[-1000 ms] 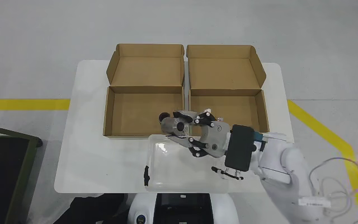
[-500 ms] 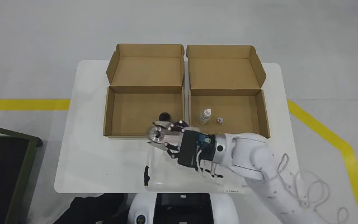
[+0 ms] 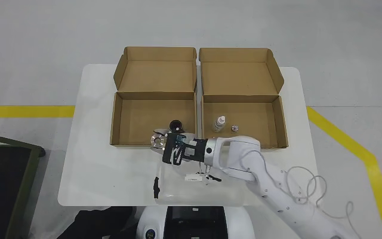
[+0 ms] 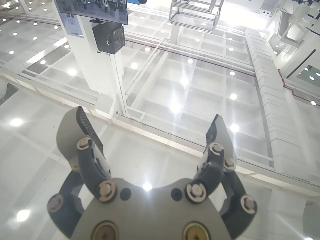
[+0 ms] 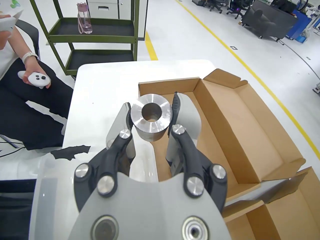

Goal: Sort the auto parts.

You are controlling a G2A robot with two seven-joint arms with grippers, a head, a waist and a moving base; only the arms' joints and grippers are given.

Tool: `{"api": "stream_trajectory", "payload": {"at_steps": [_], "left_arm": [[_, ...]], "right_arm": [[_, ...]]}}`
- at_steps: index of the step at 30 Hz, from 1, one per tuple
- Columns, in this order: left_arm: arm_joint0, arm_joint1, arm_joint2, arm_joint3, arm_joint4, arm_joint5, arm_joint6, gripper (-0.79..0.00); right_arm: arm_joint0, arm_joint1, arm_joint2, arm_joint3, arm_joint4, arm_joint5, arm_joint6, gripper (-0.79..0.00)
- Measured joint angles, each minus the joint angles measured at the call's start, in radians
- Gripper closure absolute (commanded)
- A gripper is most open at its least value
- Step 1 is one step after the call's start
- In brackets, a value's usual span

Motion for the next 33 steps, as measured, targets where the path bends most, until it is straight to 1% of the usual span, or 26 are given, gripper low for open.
{"api": "stream_trajectory", "payload": {"at_steps": [12,21,33], "left_arm": [[0.000,0.000,0.000,0.000,0.000,0.000,0.000,-0.785],[0.000,0.000,0.000,0.000,0.000,0.000,0.000,-0.785],[0.000,0.000,0.000,0.000,0.000,0.000,0.000,-0.785]], "right_arm": [[0.121,-0.058,-0.106,0.144,-0.009,0.055,0.052,0.000],[0.209,-0.108,-0.174,0.276,0.000,0.067,0.084,0.000],[0.282,-0.170,-0.229,0.421,0.032,0.084,0.110,0.000]]}}
